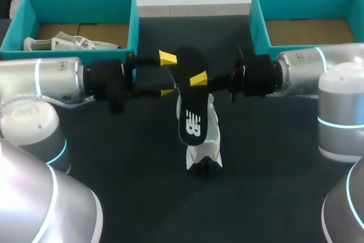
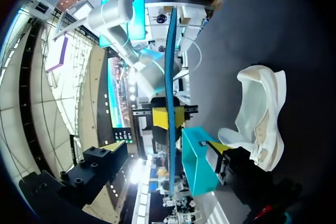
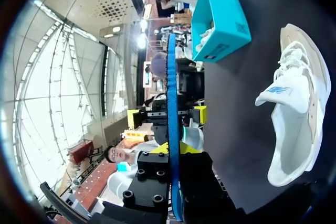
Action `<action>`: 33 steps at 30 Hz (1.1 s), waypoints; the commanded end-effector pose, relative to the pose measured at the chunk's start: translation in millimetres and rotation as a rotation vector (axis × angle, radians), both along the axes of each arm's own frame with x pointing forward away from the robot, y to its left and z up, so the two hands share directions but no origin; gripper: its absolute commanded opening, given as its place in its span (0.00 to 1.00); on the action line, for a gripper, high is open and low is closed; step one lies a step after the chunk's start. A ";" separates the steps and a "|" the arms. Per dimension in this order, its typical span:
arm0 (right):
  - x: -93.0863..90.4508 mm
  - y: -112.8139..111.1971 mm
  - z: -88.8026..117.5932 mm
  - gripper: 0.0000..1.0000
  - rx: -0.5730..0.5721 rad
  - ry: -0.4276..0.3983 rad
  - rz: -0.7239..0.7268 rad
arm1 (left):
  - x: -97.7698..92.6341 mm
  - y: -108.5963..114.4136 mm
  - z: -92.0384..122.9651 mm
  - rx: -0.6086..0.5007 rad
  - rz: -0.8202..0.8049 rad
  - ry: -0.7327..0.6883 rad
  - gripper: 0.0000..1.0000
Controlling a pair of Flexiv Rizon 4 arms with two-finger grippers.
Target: Take the shoe out of the shoebox, open the shoe tongue, remove and reinsert the insole, then place the shoe into the shoebox
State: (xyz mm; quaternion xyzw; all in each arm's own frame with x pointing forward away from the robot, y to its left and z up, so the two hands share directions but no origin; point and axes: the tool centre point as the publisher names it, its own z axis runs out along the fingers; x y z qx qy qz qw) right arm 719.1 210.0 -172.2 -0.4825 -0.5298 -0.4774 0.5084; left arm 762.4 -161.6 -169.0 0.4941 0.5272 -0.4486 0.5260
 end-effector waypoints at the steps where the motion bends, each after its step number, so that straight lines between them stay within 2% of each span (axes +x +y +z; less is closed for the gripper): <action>1: 0.1 6.7 -2.1 0.00 0.003 -0.001 -0.002 | 10.8 -23.2 -7.6 -0.002 0.008 0.007 0.87; 4: 0.3 7.9 -1.9 0.00 0.003 -0.001 0.000 | 12.8 -30.7 -10.4 0.000 0.036 0.024 0.76; 5: 0.1 8.1 -2.0 0.00 0.003 -0.001 0.000 | 13.0 -32.9 -11.1 -0.003 0.035 0.031 0.69; 6: -0.5 8.2 -2.3 0.00 0.003 -0.001 0.000 | 12.8 -35.2 -11.7 -0.004 0.035 0.035 0.49; 8: -1.3 8.3 -2.5 0.00 0.003 0.000 -0.003 | 11.9 -38.9 -12.1 -0.007 0.041 0.041 0.40; 10: -1.5 8.3 -2.6 0.00 0.004 0.001 -0.006 | 10.8 -42.1 -12.4 -0.008 0.045 0.042 0.27; 12: -1.6 8.4 -2.7 0.00 0.004 -0.001 -0.008 | 9.0 -44.0 -12.3 -0.010 0.043 0.044 0.22; 24: 0.4 6.7 -3.6 0.00 0.005 0.000 -0.012 | 7.6 -41.0 -16.4 -0.013 0.052 0.056 0.19; 33: 2.2 5.3 -4.4 0.00 0.006 0.003 -0.015 | 2.6 -44.4 -17.8 -0.022 0.048 0.079 0.13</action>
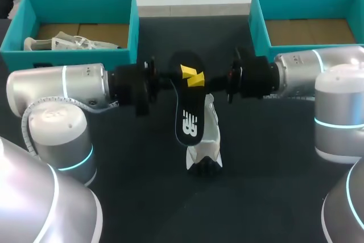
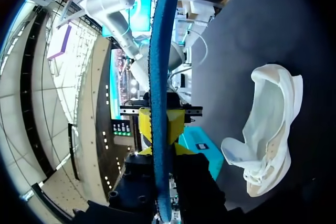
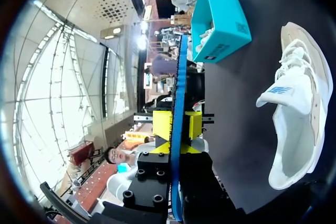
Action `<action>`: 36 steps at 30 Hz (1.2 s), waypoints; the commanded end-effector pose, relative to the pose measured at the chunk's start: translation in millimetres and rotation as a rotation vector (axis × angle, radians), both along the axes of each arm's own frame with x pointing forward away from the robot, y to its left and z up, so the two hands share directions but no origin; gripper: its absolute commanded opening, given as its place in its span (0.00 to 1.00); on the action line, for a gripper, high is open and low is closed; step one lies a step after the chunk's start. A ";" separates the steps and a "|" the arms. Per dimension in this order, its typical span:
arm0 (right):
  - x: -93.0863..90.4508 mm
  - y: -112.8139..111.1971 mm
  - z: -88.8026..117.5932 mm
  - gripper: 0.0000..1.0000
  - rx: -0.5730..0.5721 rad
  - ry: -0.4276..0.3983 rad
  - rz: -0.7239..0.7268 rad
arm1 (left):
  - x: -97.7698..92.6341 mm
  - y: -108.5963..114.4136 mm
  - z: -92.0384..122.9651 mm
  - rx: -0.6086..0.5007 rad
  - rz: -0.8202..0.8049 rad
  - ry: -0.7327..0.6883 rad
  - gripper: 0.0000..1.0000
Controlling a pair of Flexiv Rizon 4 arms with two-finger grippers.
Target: Take the shoe out of the shoebox, open the shoe tongue, remove and reinsert the insole, then place the shoe into the shoebox
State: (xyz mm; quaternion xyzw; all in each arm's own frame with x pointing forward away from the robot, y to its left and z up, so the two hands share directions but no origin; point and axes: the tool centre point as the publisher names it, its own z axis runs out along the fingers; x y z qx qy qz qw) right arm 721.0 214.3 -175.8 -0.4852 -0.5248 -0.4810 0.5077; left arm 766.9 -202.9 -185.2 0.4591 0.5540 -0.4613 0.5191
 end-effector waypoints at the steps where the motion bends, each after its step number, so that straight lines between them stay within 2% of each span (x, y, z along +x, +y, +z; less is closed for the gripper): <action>1: 0.6 0.9 -0.9 0.00 0.001 -0.001 -0.004 | -2.0 -3.3 -1.7 -0.004 0.005 0.001 0.13; 7: 2.0 2.0 -1.3 0.00 0.004 -0.003 -0.006 | -1.3 -4.1 -1.9 -0.009 0.004 0.006 0.00; 12: 2.1 2.4 -1.7 0.00 0.004 -0.012 -0.013 | 2.7 -3.2 -1.4 -0.012 0.005 0.011 0.00; 13: 1.6 2.4 -1.7 0.05 0.004 -0.013 -0.013 | 3.8 -2.7 -1.8 -0.012 0.005 0.012 0.00; 15: 0.0 2.1 -0.6 0.24 0.001 -0.025 -0.015 | 5.9 -1.2 -2.9 -0.007 0.006 0.022 0.00; 16: -1.2 1.3 -0.4 0.46 0.001 -0.025 -0.015 | 7.6 0.1 -3.5 -0.007 0.007 0.026 0.00; 17: -3.3 -0.4 -0.5 1.00 0.000 -0.026 -0.015 | 8.9 1.6 -4.6 -0.001 0.009 0.035 0.00; 23: -11.0 -16.4 1.7 1.00 -0.031 -0.031 -0.067 | 8.8 10.4 -6.3 0.014 0.007 0.061 0.00; 30: -15.3 -43.7 7.2 1.00 -0.093 -0.088 -0.130 | -4.8 27.6 0.1 0.017 -0.031 0.194 0.00; 32: -16.2 -53.1 7.8 1.00 -0.124 -0.149 -0.147 | -9.5 33.7 -0.2 0.021 -0.044 0.253 0.00; 34: -16.3 -61.2 9.8 1.00 -0.171 -0.248 -0.166 | -13.4 37.7 1.2 0.026 -0.054 0.296 0.00; 35: -16.4 -64.9 10.9 1.00 -0.210 -0.295 -0.176 | -15.3 39.6 2.8 0.023 -0.060 0.323 0.00; 36: -16.3 -67.6 13.3 1.00 -0.303 -0.350 -0.181 | -17.4 41.2 4.6 0.020 -0.069 0.345 0.00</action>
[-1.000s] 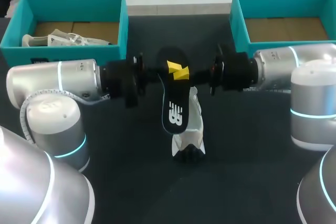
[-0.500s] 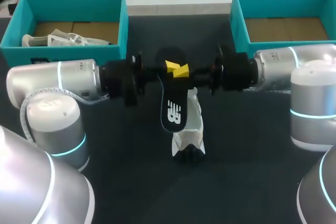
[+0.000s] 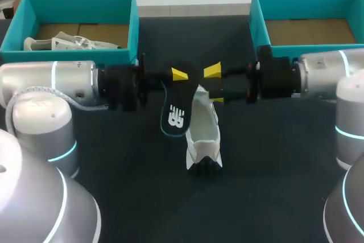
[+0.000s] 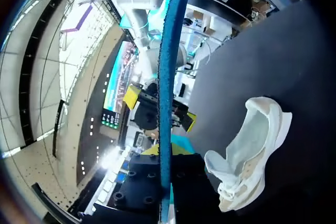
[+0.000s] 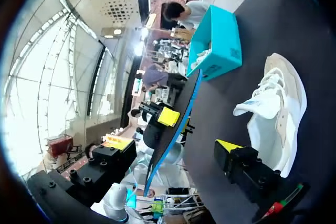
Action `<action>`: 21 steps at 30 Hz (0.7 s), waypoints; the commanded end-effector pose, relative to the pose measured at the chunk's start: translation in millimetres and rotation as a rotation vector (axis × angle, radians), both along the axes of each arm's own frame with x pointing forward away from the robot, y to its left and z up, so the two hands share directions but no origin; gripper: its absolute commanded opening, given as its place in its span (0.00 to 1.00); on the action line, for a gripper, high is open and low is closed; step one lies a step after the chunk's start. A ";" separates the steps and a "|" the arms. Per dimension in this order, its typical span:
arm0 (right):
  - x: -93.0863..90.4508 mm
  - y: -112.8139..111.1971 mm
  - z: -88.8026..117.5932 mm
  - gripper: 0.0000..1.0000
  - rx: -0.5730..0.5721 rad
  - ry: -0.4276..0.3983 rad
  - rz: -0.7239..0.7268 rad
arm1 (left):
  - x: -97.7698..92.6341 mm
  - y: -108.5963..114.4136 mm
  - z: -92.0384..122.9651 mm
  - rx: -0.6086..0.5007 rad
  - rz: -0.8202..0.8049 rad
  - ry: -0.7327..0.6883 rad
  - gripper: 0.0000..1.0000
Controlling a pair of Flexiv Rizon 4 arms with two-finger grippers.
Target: Take the shoe out of the shoebox, open the shoe tongue, remove and reinsert the insole, then place the shoe into the shoebox
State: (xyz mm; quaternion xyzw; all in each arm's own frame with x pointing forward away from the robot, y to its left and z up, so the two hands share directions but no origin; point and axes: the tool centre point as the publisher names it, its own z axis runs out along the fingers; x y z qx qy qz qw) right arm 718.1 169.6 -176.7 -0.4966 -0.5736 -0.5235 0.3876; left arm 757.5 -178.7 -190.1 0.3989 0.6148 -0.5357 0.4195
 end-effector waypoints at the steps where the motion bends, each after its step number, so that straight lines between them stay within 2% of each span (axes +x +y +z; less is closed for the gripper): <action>1: -13.0 -23.7 17.2 1.00 -0.196 -0.198 -0.053 | -10.4 18.4 11.2 0.016 -0.033 0.072 0.00; 2: -12.5 -24.7 19.7 1.00 -0.213 -0.262 -0.041 | -13.0 19.6 12.9 0.014 -0.043 0.102 0.00; 4: -10.3 -26.6 22.4 1.00 -0.191 -0.336 -0.028 | -17.7 21.1 15.8 0.007 -0.054 0.154 0.00; 5: -9.1 -32.5 22.2 1.00 -0.152 -0.360 -0.099 | -20.4 21.7 17.3 0.003 -0.059 0.193 0.00; 7: -9.1 -32.5 22.2 1.00 -0.152 -0.360 -0.099 | -22.0 21.6 18.2 0.005 -0.059 0.231 0.00; 21: -9.1 -32.5 22.2 1.00 -0.152 -0.360 -0.099 | -22.0 21.6 18.2 0.005 -0.059 0.231 0.00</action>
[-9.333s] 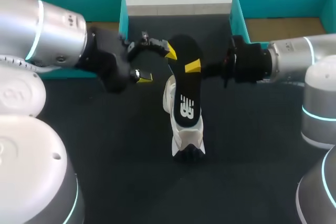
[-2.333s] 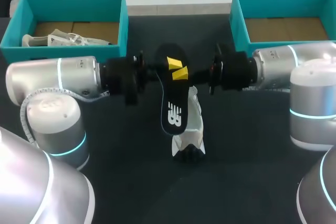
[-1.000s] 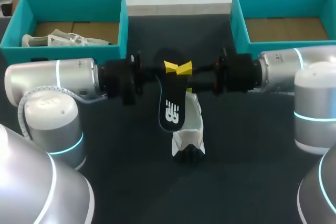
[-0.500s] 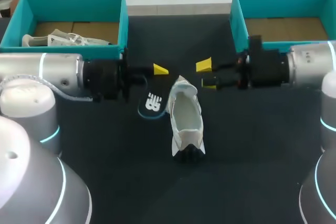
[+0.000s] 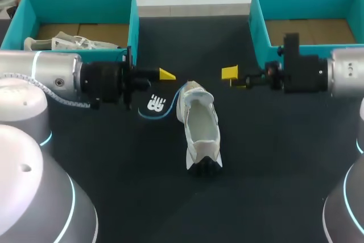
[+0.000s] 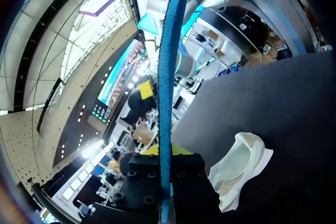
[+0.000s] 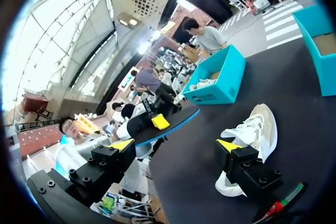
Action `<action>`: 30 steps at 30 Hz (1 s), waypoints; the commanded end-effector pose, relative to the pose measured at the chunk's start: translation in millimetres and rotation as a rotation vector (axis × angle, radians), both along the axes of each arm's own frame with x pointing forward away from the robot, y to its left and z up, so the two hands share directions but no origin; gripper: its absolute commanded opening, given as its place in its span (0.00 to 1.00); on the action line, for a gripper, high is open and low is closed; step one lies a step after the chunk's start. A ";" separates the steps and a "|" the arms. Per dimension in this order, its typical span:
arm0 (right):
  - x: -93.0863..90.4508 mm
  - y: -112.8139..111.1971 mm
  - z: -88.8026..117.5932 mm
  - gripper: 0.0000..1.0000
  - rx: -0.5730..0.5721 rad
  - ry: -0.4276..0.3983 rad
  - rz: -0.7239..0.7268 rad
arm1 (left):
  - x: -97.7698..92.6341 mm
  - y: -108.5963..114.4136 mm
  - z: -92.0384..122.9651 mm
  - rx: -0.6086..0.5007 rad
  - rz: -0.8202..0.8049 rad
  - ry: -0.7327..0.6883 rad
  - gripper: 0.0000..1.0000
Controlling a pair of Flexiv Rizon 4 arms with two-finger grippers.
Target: Take the shoe out of the shoebox, open the shoe tongue, remove and reinsert the insole, then place the shoe into the shoebox
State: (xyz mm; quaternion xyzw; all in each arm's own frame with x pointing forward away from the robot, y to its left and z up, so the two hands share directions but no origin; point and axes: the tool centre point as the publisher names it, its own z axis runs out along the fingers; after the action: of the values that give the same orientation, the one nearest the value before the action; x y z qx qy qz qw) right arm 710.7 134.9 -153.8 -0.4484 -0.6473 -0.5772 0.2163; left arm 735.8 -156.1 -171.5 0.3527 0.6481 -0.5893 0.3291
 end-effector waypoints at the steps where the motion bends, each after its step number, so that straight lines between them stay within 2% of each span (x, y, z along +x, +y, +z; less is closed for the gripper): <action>1: 0.9 3.3 -2.0 1.00 -0.026 -0.031 0.007 | -0.3 -1.0 -0.4 0.001 0.000 -0.001 0.00; 2: 4.4 2.7 0.2 1.00 -0.080 -0.173 0.036 | -0.3 -1.0 -0.4 0.001 0.000 -0.001 0.00; 3: 7.2 3.0 3.7 1.00 -0.139 -0.244 0.110 | -0.3 -1.0 -0.4 0.001 0.000 -0.001 0.00; 4: 8.6 2.4 6.1 1.00 -0.216 -0.312 0.118 | -0.3 -1.0 -0.4 0.001 0.000 -0.001 0.00; 6: 11.4 3.5 12.0 1.00 -0.368 -0.449 0.236 | -0.3 -1.0 -0.4 0.001 0.000 -0.001 0.00; 8: 13.9 4.6 14.5 1.00 -0.455 -0.517 0.337 | -0.3 -1.0 -0.4 0.001 0.000 -0.001 0.00; 9: 16.4 6.7 15.1 1.00 -0.541 -0.497 0.400 | -0.3 -1.0 -0.4 0.001 0.000 -0.001 0.00; 10: 18.6 7.8 14.8 1.00 -0.588 -0.515 0.453 | -0.3 -1.0 -0.4 0.001 0.000 -0.001 0.00; 11: 20.8 10.2 14.6 1.00 -0.606 -0.532 0.558 | -0.3 -1.0 -0.4 0.001 0.000 -0.001 0.00; 12: 22.8 15.6 13.6 1.00 -0.615 -0.510 0.688 | -0.3 -1.0 -0.4 0.001 0.000 -0.001 0.00; 28: 22.8 15.6 13.6 1.00 -0.615 -0.510 0.688 | -0.3 -1.0 -0.4 0.001 0.000 -0.001 0.00; 30: 21.9 11.4 9.9 1.00 -0.699 -0.567 0.601 | -3.8 -0.1 1.2 -0.008 -0.018 0.038 0.00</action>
State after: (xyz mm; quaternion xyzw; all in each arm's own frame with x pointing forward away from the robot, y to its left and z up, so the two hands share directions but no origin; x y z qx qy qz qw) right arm 727.6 146.1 -145.8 -0.1514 -0.8753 -0.4537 0.0720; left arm 734.9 -157.2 -171.7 0.3512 0.6477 -0.5915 0.3275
